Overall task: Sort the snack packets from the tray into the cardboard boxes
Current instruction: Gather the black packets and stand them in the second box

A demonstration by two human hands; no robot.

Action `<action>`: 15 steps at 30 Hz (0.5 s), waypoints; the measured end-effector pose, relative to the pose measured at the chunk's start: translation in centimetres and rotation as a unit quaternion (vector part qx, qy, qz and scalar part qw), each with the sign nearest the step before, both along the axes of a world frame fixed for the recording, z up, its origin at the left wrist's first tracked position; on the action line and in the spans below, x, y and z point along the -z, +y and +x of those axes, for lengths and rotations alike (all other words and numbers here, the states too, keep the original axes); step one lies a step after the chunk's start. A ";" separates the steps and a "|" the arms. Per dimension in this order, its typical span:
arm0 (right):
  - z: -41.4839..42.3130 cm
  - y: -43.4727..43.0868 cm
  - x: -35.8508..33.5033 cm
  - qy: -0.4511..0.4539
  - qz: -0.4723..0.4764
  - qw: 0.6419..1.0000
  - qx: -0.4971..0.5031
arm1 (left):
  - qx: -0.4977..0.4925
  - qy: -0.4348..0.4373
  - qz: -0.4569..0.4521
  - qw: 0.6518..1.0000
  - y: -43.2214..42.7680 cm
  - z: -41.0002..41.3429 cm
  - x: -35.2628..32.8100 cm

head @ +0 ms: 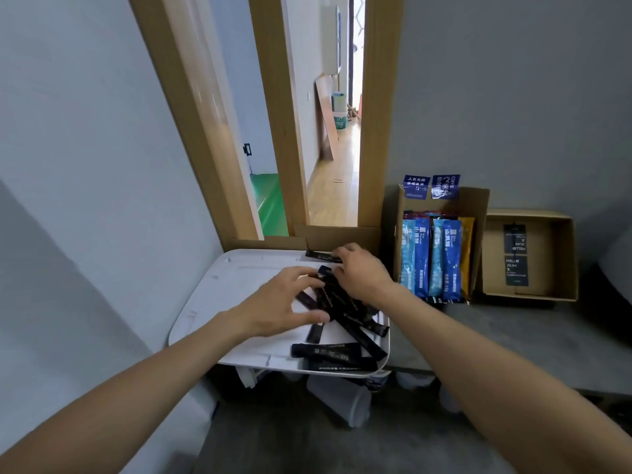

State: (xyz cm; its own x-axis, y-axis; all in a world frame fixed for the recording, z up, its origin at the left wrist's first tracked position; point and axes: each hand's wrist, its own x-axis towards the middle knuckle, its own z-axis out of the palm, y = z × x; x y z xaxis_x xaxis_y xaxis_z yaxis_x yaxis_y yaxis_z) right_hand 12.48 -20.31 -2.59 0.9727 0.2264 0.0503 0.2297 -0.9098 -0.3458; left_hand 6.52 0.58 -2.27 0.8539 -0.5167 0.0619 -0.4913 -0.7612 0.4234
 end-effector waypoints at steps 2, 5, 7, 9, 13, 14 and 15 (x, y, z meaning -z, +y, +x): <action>1.5 -0.1 0.2 0.042 -0.012 0.999 -0.006 | 0.015 0.075 0.115 0.990 -0.2 -1.4 0.2; 2.6 0.1 1.3 0.058 -0.039 0.998 0.000 | 0.040 0.093 0.213 0.972 -0.6 -2.7 0.9; 3.0 0.4 2.0 0.046 -0.061 0.997 0.010 | 0.036 0.080 0.218 0.972 -0.7 -2.7 0.9; 3.2 0.7 2.4 0.046 -0.086 0.995 0.018 | 0.047 0.054 0.215 0.974 -0.6 -2.5 0.9; 3.6 0.8 2.9 0.044 -0.096 0.994 0.032 | 0.060 0.019 0.201 0.978 -0.2 -1.7 1.6; 3.7 0.8 2.9 0.039 -0.089 0.995 0.035 | 0.060 0.007 0.195 0.979 -0.1 -1.4 1.7; 3.8 0.9 3.0 0.033 -0.083 0.995 0.036 | 0.060 -0.007 0.187 0.981 0.0 -1.1 1.8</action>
State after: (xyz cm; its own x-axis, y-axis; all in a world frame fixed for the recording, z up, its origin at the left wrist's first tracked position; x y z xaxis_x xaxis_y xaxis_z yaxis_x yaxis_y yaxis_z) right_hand 16.26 -19.45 -5.54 0.9865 0.1567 -0.0465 0.1444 -0.9686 -0.2023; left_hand 5.39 0.56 -4.09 0.7856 -0.6029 -0.1388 -0.5914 -0.7977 0.1181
